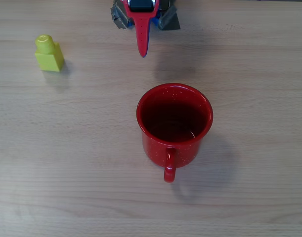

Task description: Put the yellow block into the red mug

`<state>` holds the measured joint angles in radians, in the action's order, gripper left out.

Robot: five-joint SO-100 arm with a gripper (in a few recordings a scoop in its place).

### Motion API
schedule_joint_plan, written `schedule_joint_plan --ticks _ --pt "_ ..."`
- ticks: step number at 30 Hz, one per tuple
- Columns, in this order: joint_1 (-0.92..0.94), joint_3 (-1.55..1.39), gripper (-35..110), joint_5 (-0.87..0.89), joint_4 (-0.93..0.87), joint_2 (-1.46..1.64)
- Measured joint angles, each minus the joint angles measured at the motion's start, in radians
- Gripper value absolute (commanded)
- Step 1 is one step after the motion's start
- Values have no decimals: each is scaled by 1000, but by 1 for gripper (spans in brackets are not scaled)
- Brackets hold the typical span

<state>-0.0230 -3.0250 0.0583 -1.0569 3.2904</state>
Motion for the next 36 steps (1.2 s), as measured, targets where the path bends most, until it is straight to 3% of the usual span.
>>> schedule_joint_plan --ticks 10,36 --pt "86 8 0 -98 32 -84" --pt "621 857 0 -503 -5 -845"
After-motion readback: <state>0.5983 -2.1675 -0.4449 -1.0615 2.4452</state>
